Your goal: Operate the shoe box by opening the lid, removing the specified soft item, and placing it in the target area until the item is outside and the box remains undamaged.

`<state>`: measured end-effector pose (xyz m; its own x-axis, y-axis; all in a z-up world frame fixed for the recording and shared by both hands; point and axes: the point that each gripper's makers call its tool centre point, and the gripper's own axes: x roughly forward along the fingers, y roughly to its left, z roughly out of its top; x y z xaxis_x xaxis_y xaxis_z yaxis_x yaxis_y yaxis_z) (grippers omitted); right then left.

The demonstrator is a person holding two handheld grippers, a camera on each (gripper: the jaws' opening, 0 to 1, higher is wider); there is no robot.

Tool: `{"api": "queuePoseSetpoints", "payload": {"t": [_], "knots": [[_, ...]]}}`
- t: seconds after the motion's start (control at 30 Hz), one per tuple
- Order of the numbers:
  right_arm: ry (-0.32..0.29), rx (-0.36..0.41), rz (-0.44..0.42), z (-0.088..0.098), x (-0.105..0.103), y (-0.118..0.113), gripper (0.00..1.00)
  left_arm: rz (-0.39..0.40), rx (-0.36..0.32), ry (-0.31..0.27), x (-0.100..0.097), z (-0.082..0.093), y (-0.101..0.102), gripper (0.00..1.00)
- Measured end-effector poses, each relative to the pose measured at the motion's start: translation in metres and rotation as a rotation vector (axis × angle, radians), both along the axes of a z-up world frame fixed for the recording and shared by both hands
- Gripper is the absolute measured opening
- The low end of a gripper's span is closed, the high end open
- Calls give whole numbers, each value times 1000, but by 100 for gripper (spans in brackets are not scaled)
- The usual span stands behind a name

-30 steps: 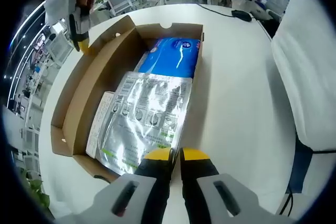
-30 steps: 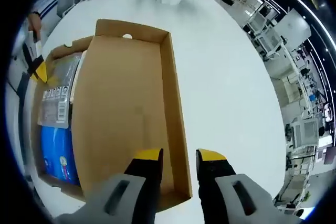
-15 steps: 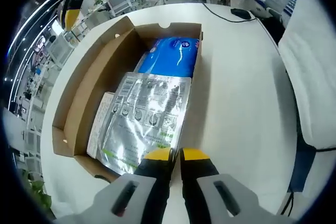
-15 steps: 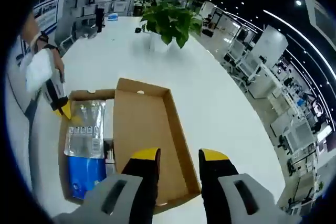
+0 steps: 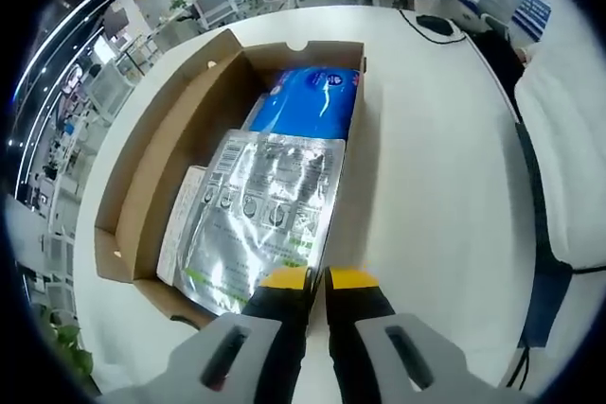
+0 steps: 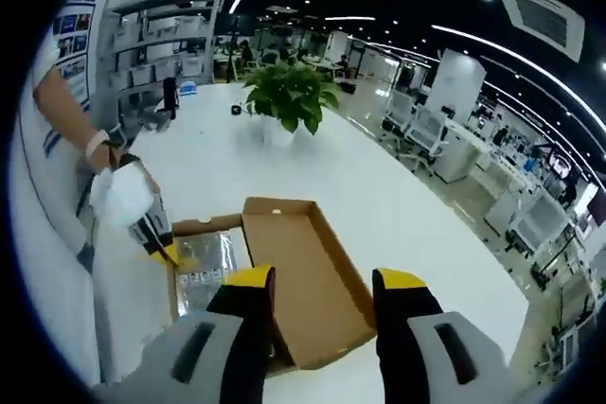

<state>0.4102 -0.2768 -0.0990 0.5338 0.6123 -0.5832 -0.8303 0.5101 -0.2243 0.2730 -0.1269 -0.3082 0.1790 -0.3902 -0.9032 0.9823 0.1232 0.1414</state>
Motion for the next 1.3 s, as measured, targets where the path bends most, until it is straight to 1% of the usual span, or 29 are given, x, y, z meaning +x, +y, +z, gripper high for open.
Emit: {"api": "queuePoseSetpoints", "payload": {"t": [0.03, 0.07, 0.1, 0.2, 0.27, 0.33, 0.43, 0.5, 0.57, 0.67, 0.73, 0.77, 0.97, 1.03, 1.07, 1.13, 1.2, 1.23, 1.3], "knots": [[19, 19, -16, 0, -6, 1, 44, 1, -1, 1, 0, 0, 0, 5], [24, 35, -25, 2, -16, 1, 44, -1, -2, 0, 0, 0, 0, 5], [13, 39, -28, 3, -22, 0, 44, -2, -2, -1, 0, 0, 0, 5], [19, 44, -42, 3, -32, -1, 45, -1, -4, -1, 0, 0, 0, 5], [11, 45, -54, 3, -39, -3, 46, -1, -2, -2, 0, 0, 0, 5], [17, 69, -77, 2, -40, -7, 46, -1, -1, -2, 0, 0, -1, 5], [39, 113, -106, -1, -53, -6, 47, -1, -1, -4, 0, 0, 0, 5], [47, 121, -109, -4, -59, -6, 47, 0, -2, -4, 0, 0, 0, 5], [65, 143, -132, -9, -68, -8, 47, -3, 1, -4, 0, 0, 0, 5], [78, 162, -141, -14, -71, -12, 48, -4, 5, -4, 0, 0, 0, 5], [87, 212, -161, -14, -71, -13, 50, -4, 4, -4, 0, 0, 0, 5], [88, 221, -170, -14, -72, -14, 51, -3, 3, -4, 0, 0, 0, 5], [98, 229, -184, -20, -74, -14, 52, 0, 2, -5, 1, -1, 0, 5], [77, 236, -173, -23, -73, -11, 55, 1, 4, -5, 1, 0, 0, 5], [89, 236, -172, -28, -73, -10, 56, 0, 4, -5, 1, -1, 0, 5], [134, 235, -189, -40, -76, -8, 57, 2, 4, -6, 1, -1, 0, 5], [137, 236, -182, -50, -78, -4, 57, 2, -1, -8, 0, 0, 0, 5], [140, 239, -183, -52, -78, -4, 57, 3, -2, -9, 0, 0, 0, 5], [178, 252, -179, -68, -84, 4, 57, 5, -2, -7, 0, 0, -1, 5]]}}
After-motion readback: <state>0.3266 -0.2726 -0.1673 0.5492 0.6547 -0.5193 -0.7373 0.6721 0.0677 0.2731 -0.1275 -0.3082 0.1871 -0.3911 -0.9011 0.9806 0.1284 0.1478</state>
